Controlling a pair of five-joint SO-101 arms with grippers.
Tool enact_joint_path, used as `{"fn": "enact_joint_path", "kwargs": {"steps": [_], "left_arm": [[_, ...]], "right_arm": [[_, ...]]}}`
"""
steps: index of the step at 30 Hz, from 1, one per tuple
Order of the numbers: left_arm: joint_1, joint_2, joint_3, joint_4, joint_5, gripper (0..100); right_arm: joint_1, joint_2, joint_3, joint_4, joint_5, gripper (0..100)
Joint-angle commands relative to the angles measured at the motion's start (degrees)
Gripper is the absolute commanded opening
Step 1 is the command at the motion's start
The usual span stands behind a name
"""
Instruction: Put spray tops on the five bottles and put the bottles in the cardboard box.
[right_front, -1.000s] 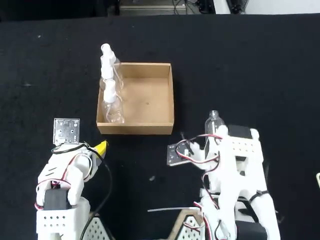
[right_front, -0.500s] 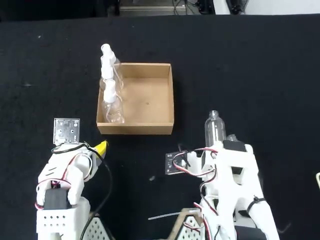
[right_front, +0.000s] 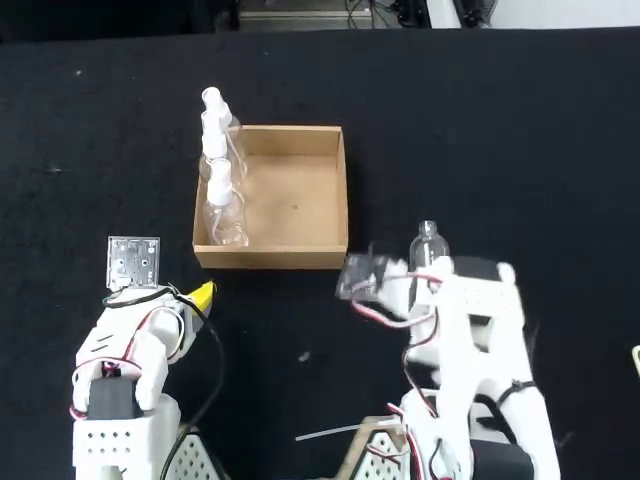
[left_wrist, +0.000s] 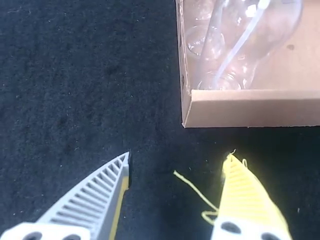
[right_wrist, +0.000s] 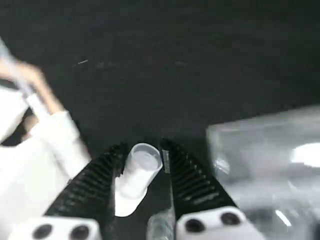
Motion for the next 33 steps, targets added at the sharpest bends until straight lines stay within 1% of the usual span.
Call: {"fn": "enact_joint_path", "kwargs": {"steps": [1,4,6,9,12,15,17,19,24,26,28,30,31,33], "left_arm": [[-0.4,-0.4,-3.6,-0.3,-0.4,27],[-0.4,-0.4,-3.6,-0.3,-0.4,27],[-0.4,-0.4,-3.6,-0.4,-0.4,27],[-0.4,-0.4,-3.6,-0.5,-0.4,27],[-1.5,-0.4,-3.6,-0.7,-0.4,27],[-5.5,-0.4,-3.7,-1.1,0.1,27],[-8.5,-0.4,-4.8,-1.1,0.5,27],[-11.5,-0.4,-5.6,-1.1,3.5,27],[-19.1,-0.4,-5.3,-4.8,7.5,27],[-20.4,-0.4,-5.3,-4.9,8.5,27],[-20.4,-0.4,-5.3,-5.0,8.4,27],[-20.0,-0.4,-5.3,-4.9,8.4,27],[-19.8,-0.4,-5.3,-4.9,8.4,27],[-19.7,-0.4,-5.3,-4.7,8.4,27]], "right_arm": [[-2.9,-0.4,-9.8,4.0,-11.8,1.2],[-3.5,-0.4,-14.8,7.9,-17.0,1.2],[-5.9,-0.4,-17.2,8.8,-19.6,1.1],[-14.9,-0.4,-18.2,8.8,-25.0,1.1],[-27.2,-0.5,-18.5,8.2,-31.9,1.1],[-36.7,-0.4,-18.4,4.4,-39.4,1.1],[-40.7,-0.3,-17.5,0.4,-43.6,1.1],[-43.6,-0.3,-16.7,-2.9,-47.1,1.1],[-52.9,-0.3,-16.5,-5.6,-51.1,2.3],[-56.3,-0.2,-16.3,-5.2,-53.0,9.5],[-58.3,-0.3,-15.9,-5.3,-55.7,20.4],[-59.3,-0.7,-16.2,-5.3,-56.4,29.5],[-59.3,-0.8,-17.0,-4.7,-56.4,32.5],[-59.1,-0.8,-19.9,-1.0,-56.4,34.5]]}}
